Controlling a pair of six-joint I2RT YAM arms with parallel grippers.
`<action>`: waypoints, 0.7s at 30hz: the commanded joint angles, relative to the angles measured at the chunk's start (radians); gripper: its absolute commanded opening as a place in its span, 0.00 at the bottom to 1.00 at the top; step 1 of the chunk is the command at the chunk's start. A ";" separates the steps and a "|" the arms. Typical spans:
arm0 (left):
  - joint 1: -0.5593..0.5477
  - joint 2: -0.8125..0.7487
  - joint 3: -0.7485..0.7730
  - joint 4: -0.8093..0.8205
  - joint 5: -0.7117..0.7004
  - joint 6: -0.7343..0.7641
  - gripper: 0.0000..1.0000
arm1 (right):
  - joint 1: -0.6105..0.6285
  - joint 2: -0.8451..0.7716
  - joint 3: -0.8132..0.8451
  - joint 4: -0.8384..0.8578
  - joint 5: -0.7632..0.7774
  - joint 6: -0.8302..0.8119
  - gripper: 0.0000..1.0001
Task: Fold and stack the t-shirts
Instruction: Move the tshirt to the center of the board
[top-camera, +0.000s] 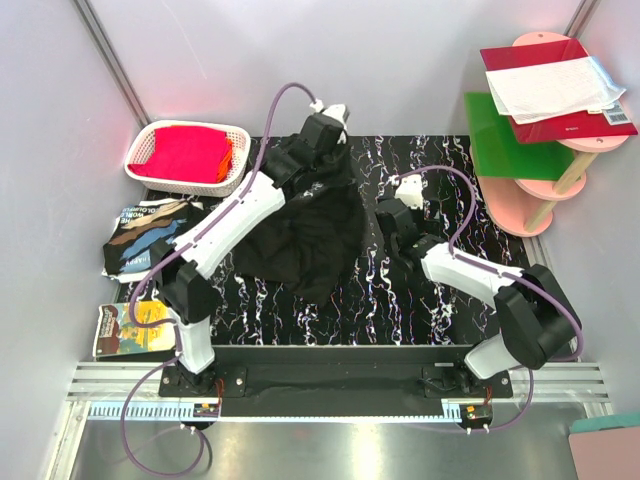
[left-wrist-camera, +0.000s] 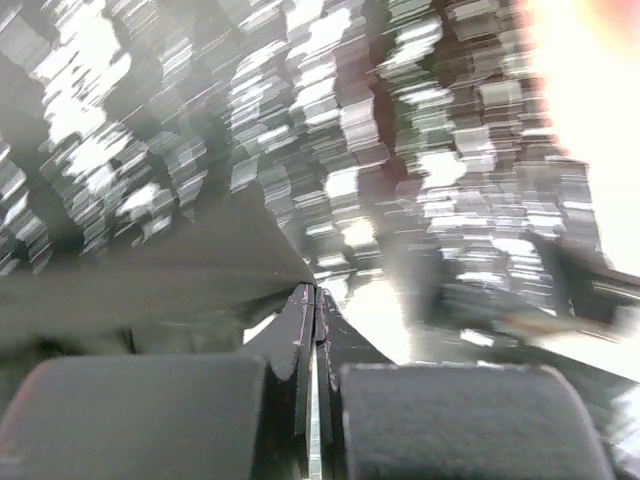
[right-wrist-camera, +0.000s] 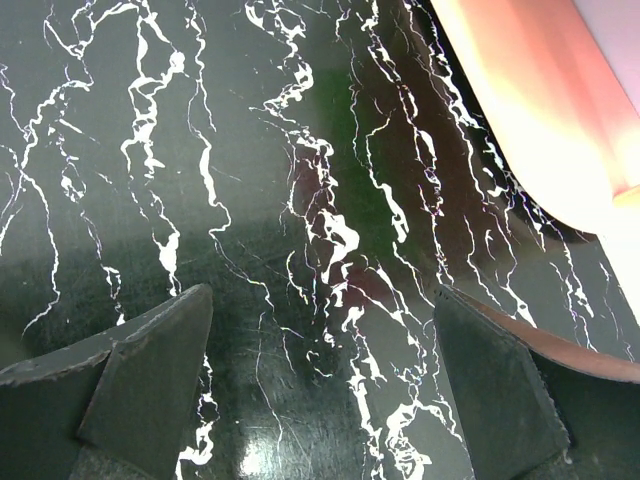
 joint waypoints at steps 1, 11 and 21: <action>-0.041 0.013 0.180 -0.004 0.167 0.047 0.00 | 0.003 0.005 0.045 -0.003 0.054 0.027 1.00; 0.014 0.146 0.424 -0.093 -0.049 0.067 0.00 | 0.003 -0.032 0.037 -0.012 0.066 0.037 1.00; 0.034 0.236 0.468 -0.083 0.056 0.048 0.00 | 0.005 -0.101 0.002 -0.014 0.136 0.032 1.00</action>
